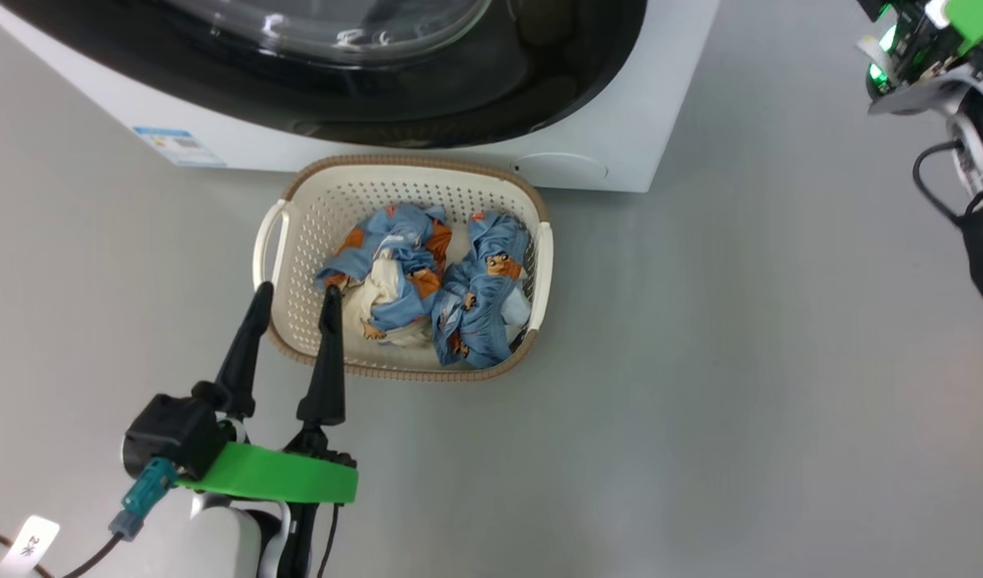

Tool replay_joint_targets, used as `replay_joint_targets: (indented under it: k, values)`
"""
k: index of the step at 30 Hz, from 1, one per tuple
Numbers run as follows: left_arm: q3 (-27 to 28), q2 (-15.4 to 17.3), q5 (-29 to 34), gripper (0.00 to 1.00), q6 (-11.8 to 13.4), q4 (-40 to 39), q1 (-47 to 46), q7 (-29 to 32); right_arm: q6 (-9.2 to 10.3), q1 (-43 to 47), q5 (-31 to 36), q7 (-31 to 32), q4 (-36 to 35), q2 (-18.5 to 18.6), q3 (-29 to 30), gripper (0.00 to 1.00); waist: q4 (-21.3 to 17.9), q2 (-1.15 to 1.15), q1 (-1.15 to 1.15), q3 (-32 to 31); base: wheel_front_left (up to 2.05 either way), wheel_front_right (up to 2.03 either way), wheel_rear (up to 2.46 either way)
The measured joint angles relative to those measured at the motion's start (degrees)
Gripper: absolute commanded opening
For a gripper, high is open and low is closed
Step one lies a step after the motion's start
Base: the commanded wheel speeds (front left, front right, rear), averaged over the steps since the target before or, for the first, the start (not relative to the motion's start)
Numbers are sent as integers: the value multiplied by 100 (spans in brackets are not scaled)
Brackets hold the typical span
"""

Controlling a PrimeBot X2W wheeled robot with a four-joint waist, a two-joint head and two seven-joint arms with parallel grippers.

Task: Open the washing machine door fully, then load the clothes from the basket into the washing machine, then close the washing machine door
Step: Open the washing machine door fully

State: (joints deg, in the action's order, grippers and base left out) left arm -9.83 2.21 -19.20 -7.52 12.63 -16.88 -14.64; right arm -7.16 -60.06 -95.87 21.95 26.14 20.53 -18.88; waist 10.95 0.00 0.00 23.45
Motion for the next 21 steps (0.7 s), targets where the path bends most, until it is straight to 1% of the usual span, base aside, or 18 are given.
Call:
replay_joint_targets:
  k: [4, 8, 15, 21]
  values:
    - [-105, -8, -115, 100, 0, -7, -130, 0, 0, -302, 11, 414, 281, -26, -1, 0, 75, 0, 0, 145, 0, 0, 0]
    - [-160, -12, -252, 100, 0, -46, -237, 0, 0, -591, 59, 682, 455, -75, -3, 0, 159, 0, 0, 291, 0, 0, 0]
    - [-309, -19, -358, 100, 0, -85, -405, 0, 0, -867, 113, 1035, 633, -142, -1, 0, 365, 0, 0, 488, 0, 0, 0]
    - [-405, -21, -433, 100, 1, -96, -422, 0, 0, -922, 267, 1179, 654, -200, 29, 0, 537, 0, 0, 584, 0, 0, 0]
